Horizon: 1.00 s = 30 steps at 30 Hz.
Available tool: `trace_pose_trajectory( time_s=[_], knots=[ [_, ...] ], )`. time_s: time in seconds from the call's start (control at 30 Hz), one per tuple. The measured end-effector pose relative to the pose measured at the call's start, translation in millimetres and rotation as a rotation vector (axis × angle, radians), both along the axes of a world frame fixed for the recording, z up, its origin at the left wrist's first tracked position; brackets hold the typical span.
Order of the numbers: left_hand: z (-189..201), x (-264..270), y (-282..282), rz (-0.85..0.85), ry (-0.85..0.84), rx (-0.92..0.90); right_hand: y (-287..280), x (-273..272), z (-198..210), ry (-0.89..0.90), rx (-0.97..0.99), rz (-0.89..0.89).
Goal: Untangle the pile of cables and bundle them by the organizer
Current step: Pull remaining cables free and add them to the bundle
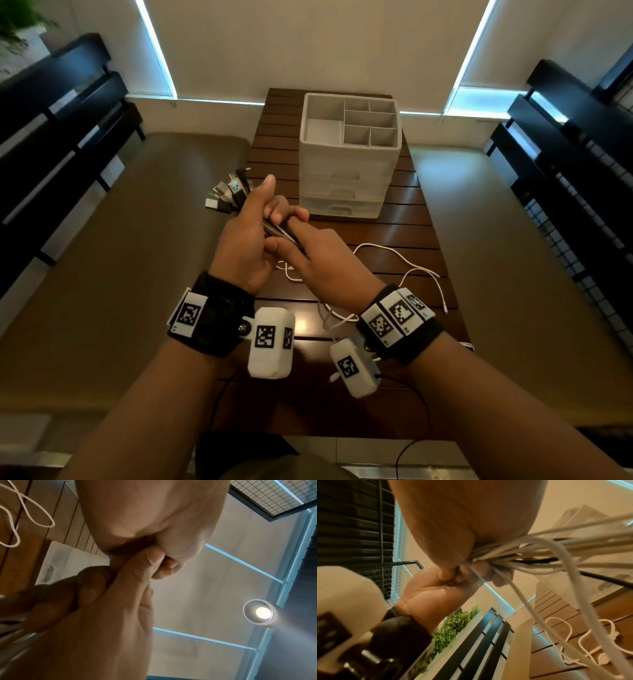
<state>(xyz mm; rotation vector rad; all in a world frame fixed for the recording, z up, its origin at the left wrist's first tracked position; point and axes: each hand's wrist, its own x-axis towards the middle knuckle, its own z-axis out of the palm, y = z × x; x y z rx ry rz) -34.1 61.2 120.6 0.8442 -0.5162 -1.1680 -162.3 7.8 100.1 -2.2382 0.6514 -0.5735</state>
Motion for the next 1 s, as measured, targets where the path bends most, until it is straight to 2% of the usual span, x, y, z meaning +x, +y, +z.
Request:
trace_pose_trajectory(
  time_s=[0.13, 0.2, 0.33, 0.43, 0.57, 0.67, 0.77, 0.87, 1.0],
  knots=[
    [13, 4, -1, -0.061, 0.184, -0.053, -8, -17, -9, 0.0, -0.009, 0.011],
    [19, 12, 1, -0.099, 0.24, -0.066, -12, -31, -21, 0.07, -0.037, -0.015],
    [21, 11, 3, -0.077, 0.204, -0.025, -15, -64, -47, 0.255, -0.05, -0.084],
    [20, 7, 4, -0.002, 0.2, 0.002, -18, -83, -50, 0.324, -0.081, -0.151],
    [20, 5, 5, 0.033, 0.178, 0.033, -30, -119, -56, 0.418, -0.03, -0.26],
    [19, 4, 5, 0.036, 0.161, 0.044, -33, -144, -60, 0.452, -0.002, -0.296],
    [17, 7, 4, 0.04, 0.165, 0.053, -32, -159, -66, 0.563, 0.038, -0.336],
    [15, 11, 3, 0.052, 0.152, 0.054, -27, -159, -59, 0.676, -0.026, -0.319],
    [9, 13, 3, 0.063, 0.126, 0.068, -37, -165, -48, 0.501, -0.103, -0.354]
  ],
)
